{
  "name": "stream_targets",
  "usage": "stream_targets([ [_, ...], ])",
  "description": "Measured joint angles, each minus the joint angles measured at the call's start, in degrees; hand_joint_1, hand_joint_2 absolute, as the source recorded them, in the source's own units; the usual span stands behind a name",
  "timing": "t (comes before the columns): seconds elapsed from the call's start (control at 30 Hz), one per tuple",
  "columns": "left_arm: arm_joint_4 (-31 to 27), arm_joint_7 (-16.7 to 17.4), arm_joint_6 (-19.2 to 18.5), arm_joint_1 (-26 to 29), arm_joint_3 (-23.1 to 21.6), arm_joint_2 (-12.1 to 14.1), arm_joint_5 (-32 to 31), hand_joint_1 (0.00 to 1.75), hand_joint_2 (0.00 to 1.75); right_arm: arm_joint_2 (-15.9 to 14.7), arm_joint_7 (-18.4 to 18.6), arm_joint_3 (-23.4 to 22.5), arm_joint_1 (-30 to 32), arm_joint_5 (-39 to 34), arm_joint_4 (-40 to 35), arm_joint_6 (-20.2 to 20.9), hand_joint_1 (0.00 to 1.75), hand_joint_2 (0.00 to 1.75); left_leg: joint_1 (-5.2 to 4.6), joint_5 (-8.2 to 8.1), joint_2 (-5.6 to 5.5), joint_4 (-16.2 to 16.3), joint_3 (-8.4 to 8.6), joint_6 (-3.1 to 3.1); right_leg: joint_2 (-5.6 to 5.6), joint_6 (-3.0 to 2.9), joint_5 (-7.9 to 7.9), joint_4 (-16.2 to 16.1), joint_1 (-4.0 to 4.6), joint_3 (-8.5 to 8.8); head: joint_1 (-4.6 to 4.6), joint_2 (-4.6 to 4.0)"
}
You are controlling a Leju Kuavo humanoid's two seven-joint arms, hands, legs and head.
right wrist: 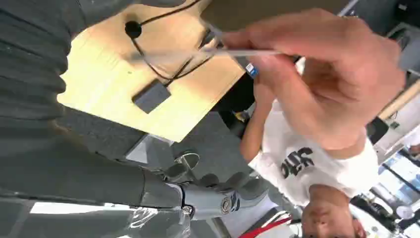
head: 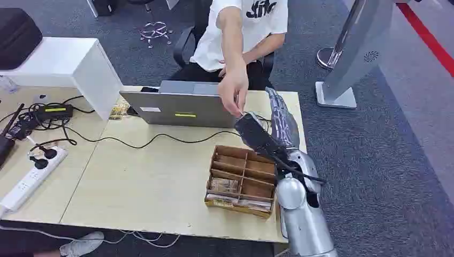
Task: Pass the card to the sensor for recognition and then transmit it.
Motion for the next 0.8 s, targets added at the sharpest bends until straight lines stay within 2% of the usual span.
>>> stream_targets([
  [0.07,0.0,0.0,0.1,0.1,0.0,0.0,-0.4,0.00,1.75,0.3,0.2,0.4,-0.8,0.0,1.5,0.0,0.00,1.75,0.00,0.00,0.07,0.0,0.01,0.00,0.08,0.00,0.00,0.0,0.00,-0.02,0.00,0.00],
  [0.1,0.0,0.0,0.1,0.1,0.0,0.0,-0.6,0.00,1.75,0.4,0.4,0.6,-1.2,0.0,2.2,-0.1,1.45,1.75,0.00,0.00,0.10,0.0,0.02,0.00,0.12,-0.01,0.01,0.0,0.00,-0.03,0.00,0.00],
  [0.13,0.0,0.0,0.2,0.0,0.0,0.0,-0.8,0.00,1.75,0.5,0.6,0.7,-1.3,0.1,2.8,-0.1,1.73,1.75,0.00,0.00,0.08,0.0,0.02,0.00,0.08,0.00,0.00,0.0,0.00,-0.02,0.00,0.00],
  [0.47,0.0,-0.2,0.4,0.0,0.0,0.0,-1.5,0.00,1.75,0.8,0.4,0.7,-2.1,0.1,5.9,-0.3,1.68,1.75,0.00,0.00,0.04,0.0,0.01,0.00,0.04,0.00,0.00,0.0,0.00,-0.02,0.00,0.00],
  [0.53,0.0,-0.2,0.4,0.0,0.0,0.0,-1.6,0.00,1.75,0.8,0.4,0.7,-2.2,0.1,6.2,-0.3,1.75,1.75,0.00,0.00,0.04,0.0,0.01,0.00,0.04,0.00,0.01,0.0,0.00,-0.01,0.00,0.00],
  [0.8,0.0,-0.2,0.5,0.0,0.7,0.0,-2.6,0.00,1.75,0.9,0.0,0.6,-2.2,0.8,6.5,-1.0,1.75,1.75,0.00,0.00,0.04,0.0,0.01,0.00,0.04,0.00,0.00,0.0,0.00,-0.02,0.00,0.00],
])
